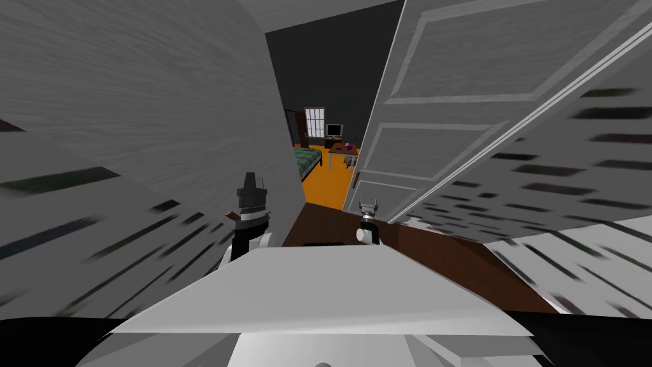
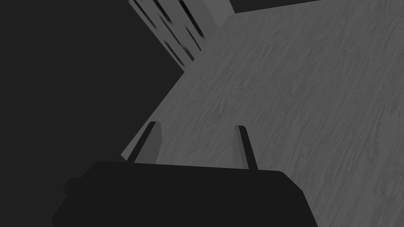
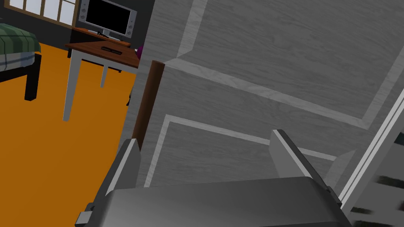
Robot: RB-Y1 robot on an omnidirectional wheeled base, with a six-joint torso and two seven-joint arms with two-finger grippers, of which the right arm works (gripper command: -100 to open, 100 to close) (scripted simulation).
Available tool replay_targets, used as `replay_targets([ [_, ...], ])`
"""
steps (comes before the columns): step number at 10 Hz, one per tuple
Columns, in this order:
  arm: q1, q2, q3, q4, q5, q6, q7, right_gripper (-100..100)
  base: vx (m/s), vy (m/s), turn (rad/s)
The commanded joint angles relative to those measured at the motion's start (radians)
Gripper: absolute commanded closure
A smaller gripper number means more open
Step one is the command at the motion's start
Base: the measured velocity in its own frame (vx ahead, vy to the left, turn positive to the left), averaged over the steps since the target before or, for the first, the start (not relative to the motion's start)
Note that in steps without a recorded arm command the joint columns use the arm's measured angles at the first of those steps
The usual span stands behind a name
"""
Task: Pull the door open
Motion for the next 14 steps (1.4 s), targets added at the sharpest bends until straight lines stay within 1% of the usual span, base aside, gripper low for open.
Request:
replay_targets([
  [1,-0.01,-0.002,-0.001,0.034,-0.016,-0.009,-0.029,-100,0.085,-0.04,0.107],
  [4,-0.033,-0.002,-0.002,0.099,-0.044,-0.023,-0.075,-100,0.083,-0.05,0.104],
  [5,-0.048,-0.003,-0.004,0.141,-0.062,-0.032,-0.105,-100,0.133,-0.064,0.187],
  [7,-0.062,-0.003,-0.005,0.18,-0.079,-0.041,-0.133,-100,0.112,-0.076,0.135],
  [8,-0.076,-0.003,-0.006,0.219,-0.096,-0.049,-0.161,-100,0.1,-0.075,0.16],
  [9,-0.082,-0.003,-0.006,0.237,-0.104,-0.053,-0.174,-100,0.11,-0.071,0.143],
  [10,-0.094,-0.002,-0.007,0.271,-0.118,-0.06,-0.198,-100,0.118,-0.074,0.131],
  [14,-0.117,-0.002,-0.009,0.334,-0.146,-0.074,-0.244,-100,0.077,-0.06,0.084],
])
